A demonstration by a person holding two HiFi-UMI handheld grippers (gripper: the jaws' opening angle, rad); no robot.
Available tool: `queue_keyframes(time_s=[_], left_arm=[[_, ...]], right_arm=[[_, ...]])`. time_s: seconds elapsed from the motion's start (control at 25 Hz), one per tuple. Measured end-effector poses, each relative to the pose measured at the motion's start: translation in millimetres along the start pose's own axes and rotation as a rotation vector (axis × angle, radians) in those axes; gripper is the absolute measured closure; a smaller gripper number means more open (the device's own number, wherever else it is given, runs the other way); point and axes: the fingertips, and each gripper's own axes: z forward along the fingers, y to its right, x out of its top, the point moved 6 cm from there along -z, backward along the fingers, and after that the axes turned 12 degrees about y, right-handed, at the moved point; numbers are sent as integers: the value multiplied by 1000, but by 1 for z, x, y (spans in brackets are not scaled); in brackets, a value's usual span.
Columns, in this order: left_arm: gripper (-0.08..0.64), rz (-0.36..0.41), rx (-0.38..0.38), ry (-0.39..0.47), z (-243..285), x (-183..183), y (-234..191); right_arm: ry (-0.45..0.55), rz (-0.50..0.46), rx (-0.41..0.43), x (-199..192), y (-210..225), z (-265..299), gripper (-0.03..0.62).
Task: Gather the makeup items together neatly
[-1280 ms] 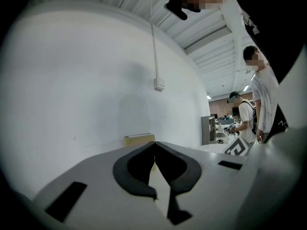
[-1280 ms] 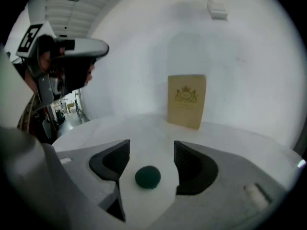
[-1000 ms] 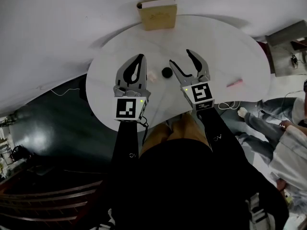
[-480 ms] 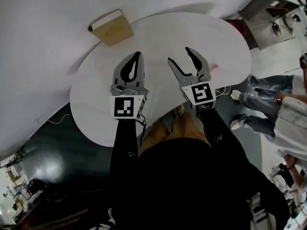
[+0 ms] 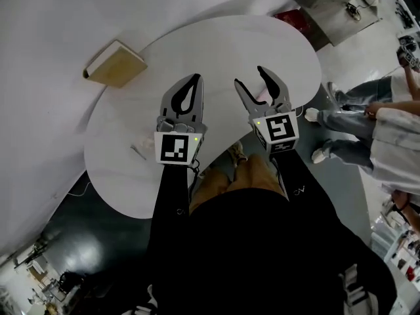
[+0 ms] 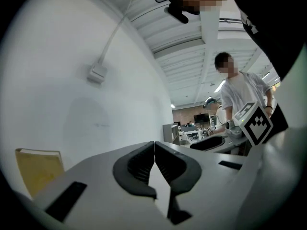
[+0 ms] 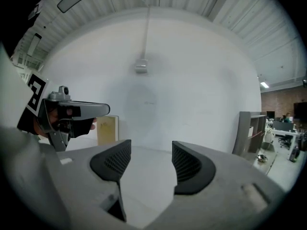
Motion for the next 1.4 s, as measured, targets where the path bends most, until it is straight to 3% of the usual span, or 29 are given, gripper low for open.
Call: queue_keyframes(time_s=[0.24,0.52,0.76,0.92,1.16,1.4], left_arm=[[551,-12,-48,-17,18,-12,13],[551,-22,-69,-36,21,-13,22],[551,-30,-72,-49,28,-18,24],[551,-35,-79,-64,28,-13,32],[551,-32,-87,-74,34,-27,26],[551,-39,-76,-71,31,-23,23]], right_arm=[[-58,25,-99,-20,27,-14,324],[-318,163,-189,-97,33,-31,324],[-461,219,-231,-152,40,-31,324],[-523,267,-262,-169,44,-37,324],[-582,224,-271,-193,46,-30,327],[-596,185,-239,-189,42,-32,342]])
